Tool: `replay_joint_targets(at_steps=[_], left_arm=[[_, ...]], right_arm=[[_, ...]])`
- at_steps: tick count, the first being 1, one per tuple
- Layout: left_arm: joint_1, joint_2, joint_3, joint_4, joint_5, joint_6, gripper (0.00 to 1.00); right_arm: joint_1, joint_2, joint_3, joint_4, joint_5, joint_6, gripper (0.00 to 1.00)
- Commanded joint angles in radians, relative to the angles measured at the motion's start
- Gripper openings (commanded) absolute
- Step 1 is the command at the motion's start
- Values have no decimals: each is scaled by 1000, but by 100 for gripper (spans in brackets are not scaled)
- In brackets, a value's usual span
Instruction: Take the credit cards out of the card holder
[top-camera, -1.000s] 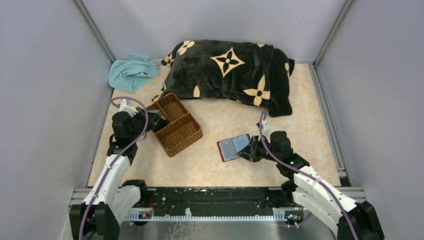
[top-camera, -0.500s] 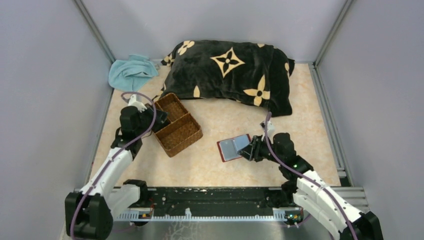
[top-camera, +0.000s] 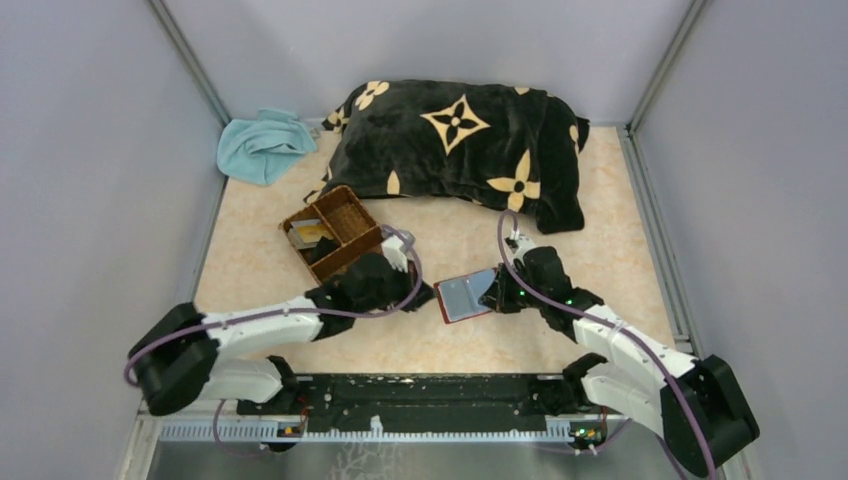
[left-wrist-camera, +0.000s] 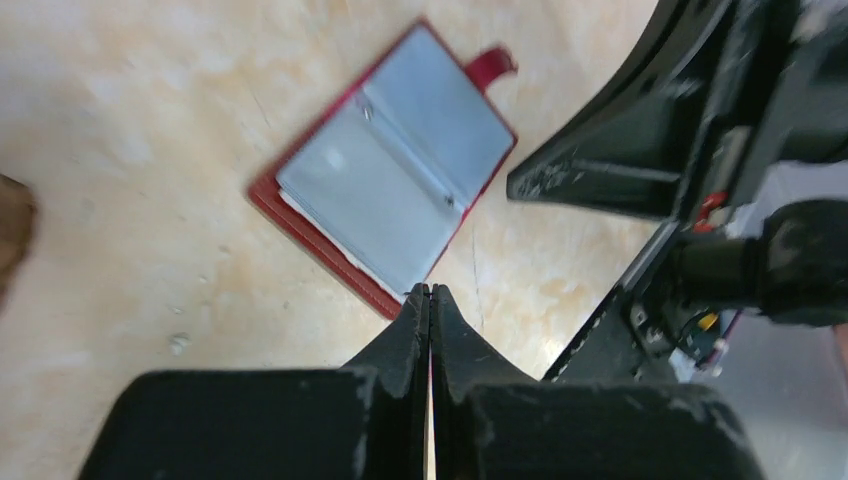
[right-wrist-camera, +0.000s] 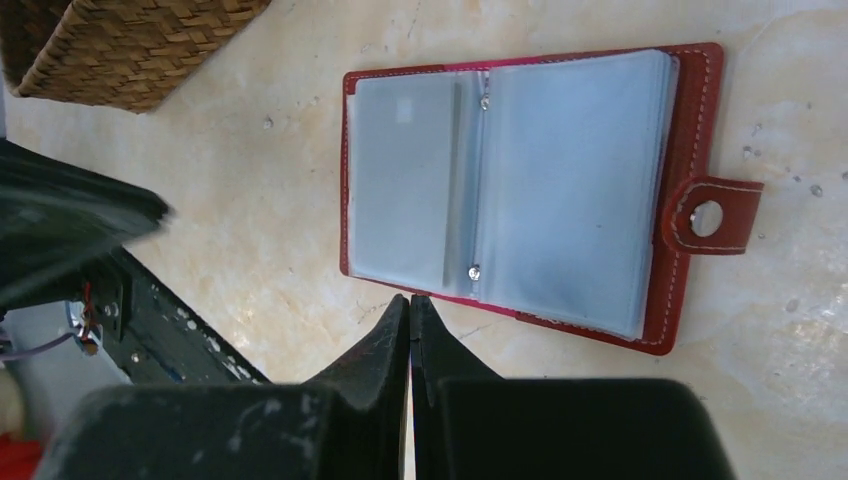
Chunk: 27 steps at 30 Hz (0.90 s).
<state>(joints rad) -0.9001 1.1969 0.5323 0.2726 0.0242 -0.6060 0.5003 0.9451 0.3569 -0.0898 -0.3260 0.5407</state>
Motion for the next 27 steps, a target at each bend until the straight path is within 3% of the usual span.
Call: replay_joint_targets(at_steps=[1,4,7,12,16,21,27], left_arm=[[-65,144,-29,193,-37,-91,0],[-65,128,-96,247,-98,-138,0],[-65,-1,-132,185,-191,-138,0],[-65,-252,-119,-104,-377,-112,0],[-63,-428,-140,-247,-441,-107,0],[-63,-570,-190,-334,-472,-148,0],[-63,-628,-231,-358,-489,-178,0]], right_arm=[[70,28,106,3,122,-65,8],[112,36,151,-41,216,-95,36],[158,64,184,-63,279,-115,44],[274,194,270,-64,384,-143,49],[360,329,353,-73,491,-150,49],[411,461,421,-89,544,-160,49],[429,532,445,-106,581,-160,49]])
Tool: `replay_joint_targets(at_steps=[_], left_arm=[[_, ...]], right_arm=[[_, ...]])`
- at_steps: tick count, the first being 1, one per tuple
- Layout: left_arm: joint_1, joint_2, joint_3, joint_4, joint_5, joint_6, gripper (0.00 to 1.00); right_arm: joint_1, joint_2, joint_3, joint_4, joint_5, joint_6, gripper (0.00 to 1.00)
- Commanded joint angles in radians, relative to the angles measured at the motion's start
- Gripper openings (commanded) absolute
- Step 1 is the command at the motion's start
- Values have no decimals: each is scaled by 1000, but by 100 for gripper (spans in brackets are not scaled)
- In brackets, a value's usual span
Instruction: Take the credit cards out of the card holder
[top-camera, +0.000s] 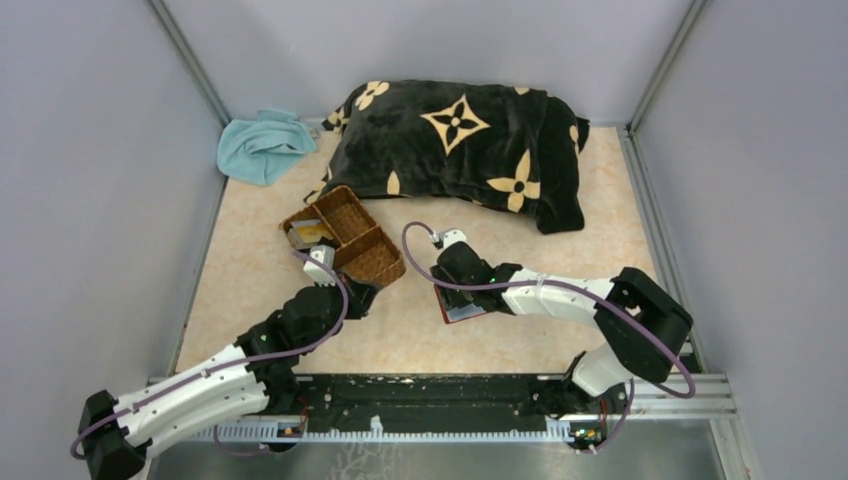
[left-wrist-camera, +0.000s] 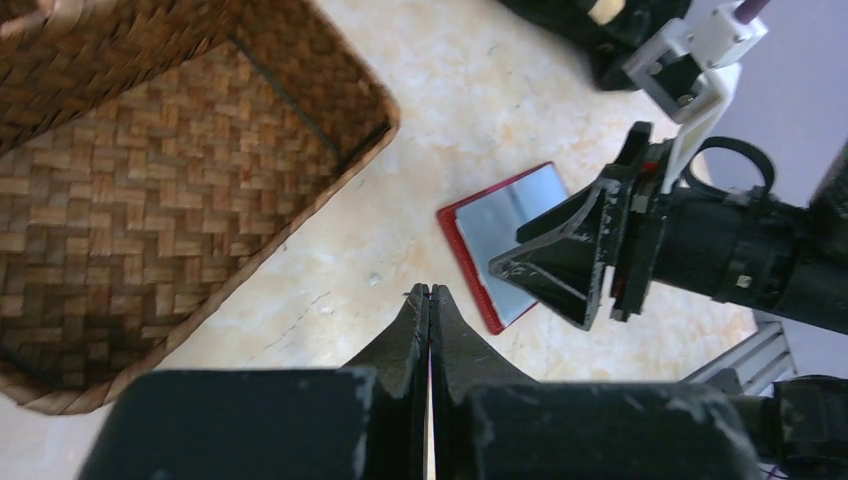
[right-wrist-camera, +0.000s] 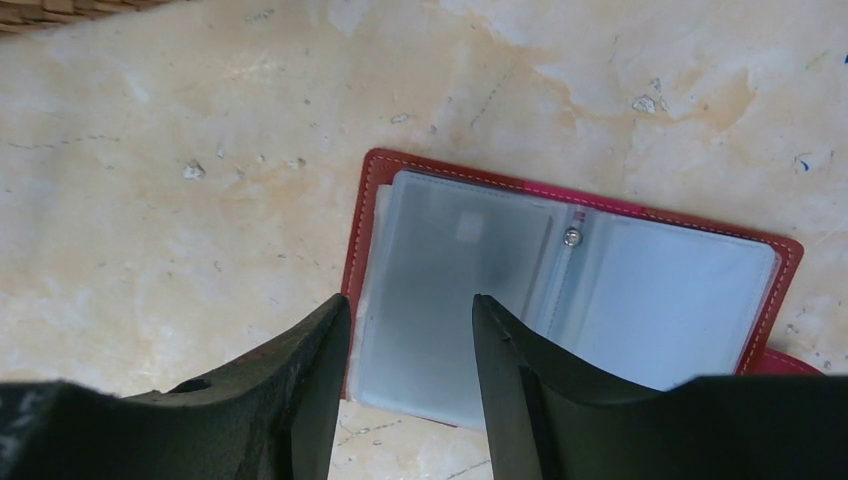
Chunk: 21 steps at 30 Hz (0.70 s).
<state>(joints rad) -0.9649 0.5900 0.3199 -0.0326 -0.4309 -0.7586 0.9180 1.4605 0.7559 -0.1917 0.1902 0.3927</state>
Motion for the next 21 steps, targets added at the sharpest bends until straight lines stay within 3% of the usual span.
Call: replay_joint_targets(at_steps=[1,17,21], left_arm=[[1,-22,-19,-57,-37,-25,0],[1,-31,-62,-46,-63,-50,0],[1,-33,-65,-46,-66,-49,0]], right_arm=[[13,22,42,-5,67,-14,49],[47,96,56,-27,97,-19,49],[49,103,53,-43,118,-6,39]])
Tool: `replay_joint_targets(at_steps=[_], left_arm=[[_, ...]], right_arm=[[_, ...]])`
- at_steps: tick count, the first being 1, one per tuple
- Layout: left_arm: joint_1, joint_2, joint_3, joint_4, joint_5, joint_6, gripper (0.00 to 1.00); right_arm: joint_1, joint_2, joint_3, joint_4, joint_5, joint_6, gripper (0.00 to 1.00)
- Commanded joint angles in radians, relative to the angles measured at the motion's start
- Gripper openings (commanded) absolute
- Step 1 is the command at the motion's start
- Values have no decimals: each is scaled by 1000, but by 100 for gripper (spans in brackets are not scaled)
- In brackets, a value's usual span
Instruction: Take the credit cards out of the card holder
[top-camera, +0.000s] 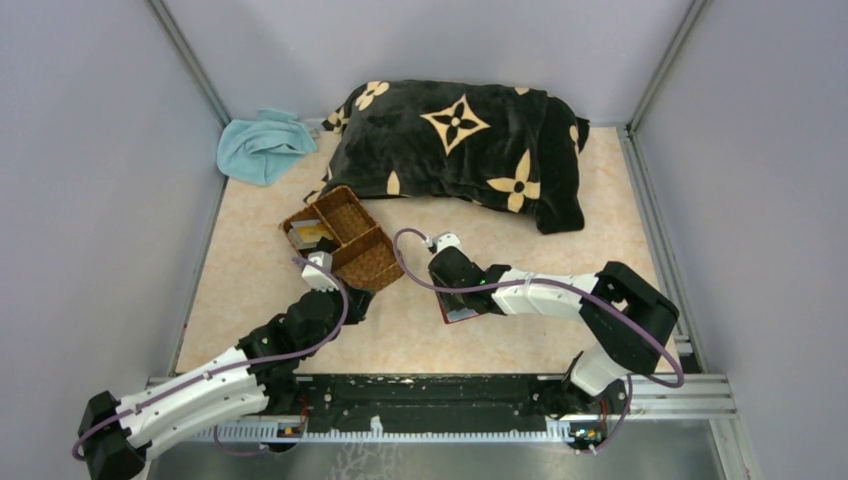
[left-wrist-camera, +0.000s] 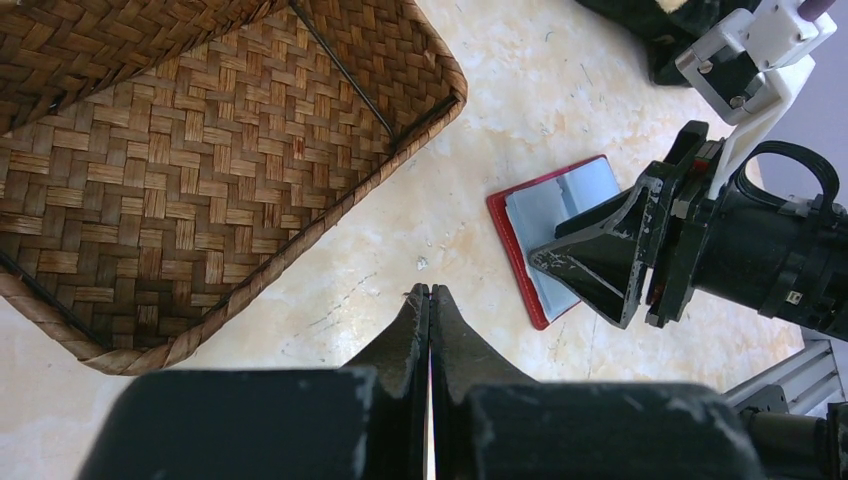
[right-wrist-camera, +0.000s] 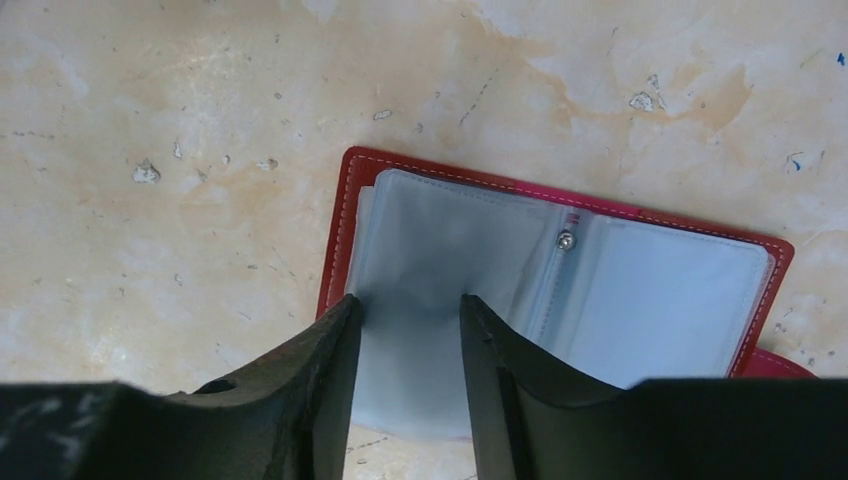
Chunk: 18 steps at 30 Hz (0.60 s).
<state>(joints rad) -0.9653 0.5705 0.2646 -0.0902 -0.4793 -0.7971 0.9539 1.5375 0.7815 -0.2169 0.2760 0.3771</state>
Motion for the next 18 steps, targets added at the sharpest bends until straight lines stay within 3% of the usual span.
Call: replay_joint_targets(at_steps=[1,6,8,18], left_arm=[[2,-12,-10,13,-18,-11,0],[2,-1,-13,23,-13,-12,0],[2,2,-14,27,-10,-12,0],[2,39,-11,89,48,34,0]], right_arm=[[12,26,27,-19,33,13,36],[13,19,25,-23,33,27,12],[12,7,25,-24,34,37,8],[11,-110,20,-25,29,68,6]])
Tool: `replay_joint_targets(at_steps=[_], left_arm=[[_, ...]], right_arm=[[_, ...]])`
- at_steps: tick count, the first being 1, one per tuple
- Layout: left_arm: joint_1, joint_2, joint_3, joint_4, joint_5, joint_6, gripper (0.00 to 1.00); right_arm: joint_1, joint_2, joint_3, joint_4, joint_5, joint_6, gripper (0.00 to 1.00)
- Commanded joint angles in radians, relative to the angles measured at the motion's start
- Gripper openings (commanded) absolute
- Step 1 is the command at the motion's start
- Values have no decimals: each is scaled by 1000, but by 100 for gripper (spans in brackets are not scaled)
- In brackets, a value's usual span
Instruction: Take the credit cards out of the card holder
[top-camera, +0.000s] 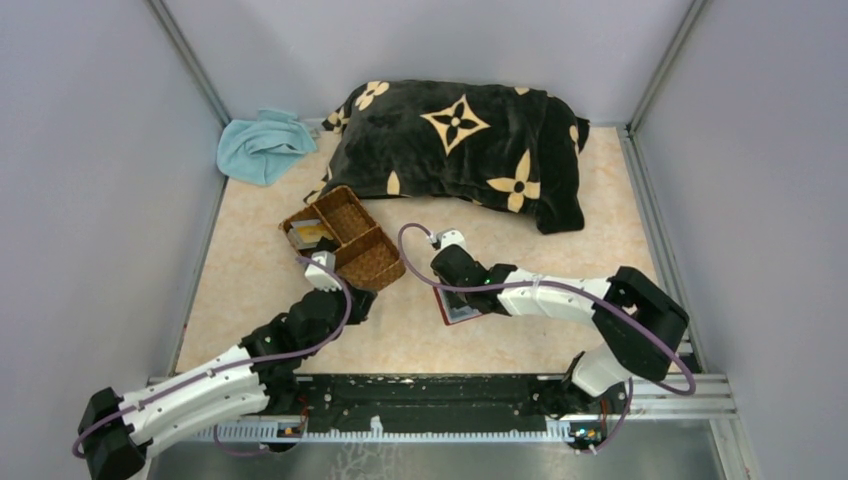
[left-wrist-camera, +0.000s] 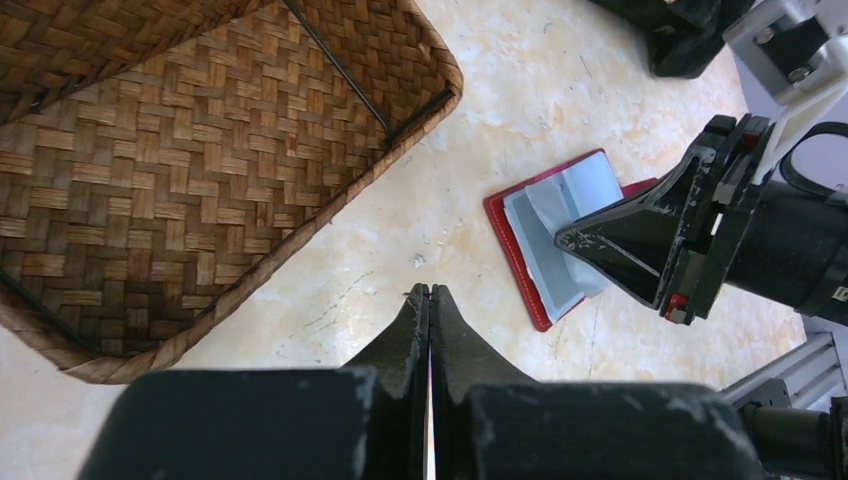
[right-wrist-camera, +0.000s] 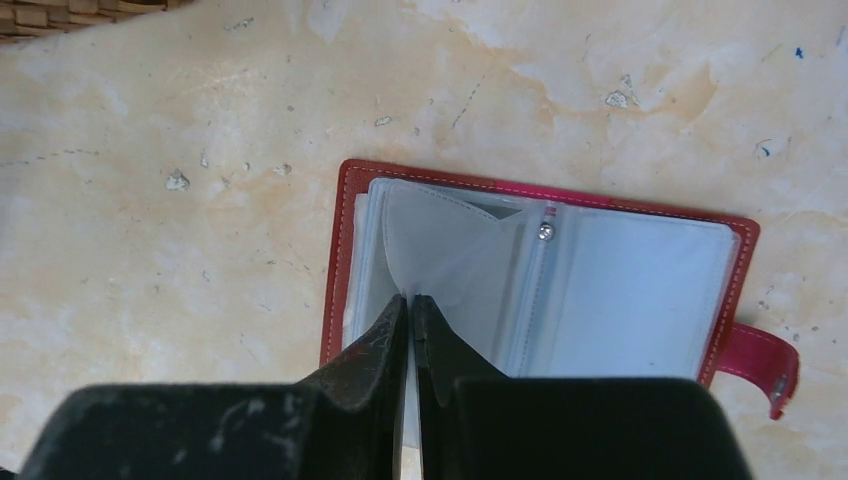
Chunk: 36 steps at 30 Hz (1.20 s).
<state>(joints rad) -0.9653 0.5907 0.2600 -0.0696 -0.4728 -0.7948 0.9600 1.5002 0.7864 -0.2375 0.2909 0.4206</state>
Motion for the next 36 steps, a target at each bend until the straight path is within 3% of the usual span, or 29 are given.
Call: replay_joint_targets(at_steps=[1,11,21,24,30,36], left_arm=[[2,39,-2,85,58,37,0],[-2,376,79,337,286,78,0],[-31,710,231,514,355,70,0],[-38,799,284,545,380,68,0],[-47,972,378,588,424,69,0],[-57,1100,461,619,466,68,0]], right_arm=[[5,-83,11,-5,21,29,6],[-51,-148,-32,-20,33,57,6],[-94,-240,-102,-35,46,85,10],[-107,-261,-119,-46,53,92,13],[-124,-332,-150,-69,79,110,30],[-133,-423,-160,-108,115,111,34]])
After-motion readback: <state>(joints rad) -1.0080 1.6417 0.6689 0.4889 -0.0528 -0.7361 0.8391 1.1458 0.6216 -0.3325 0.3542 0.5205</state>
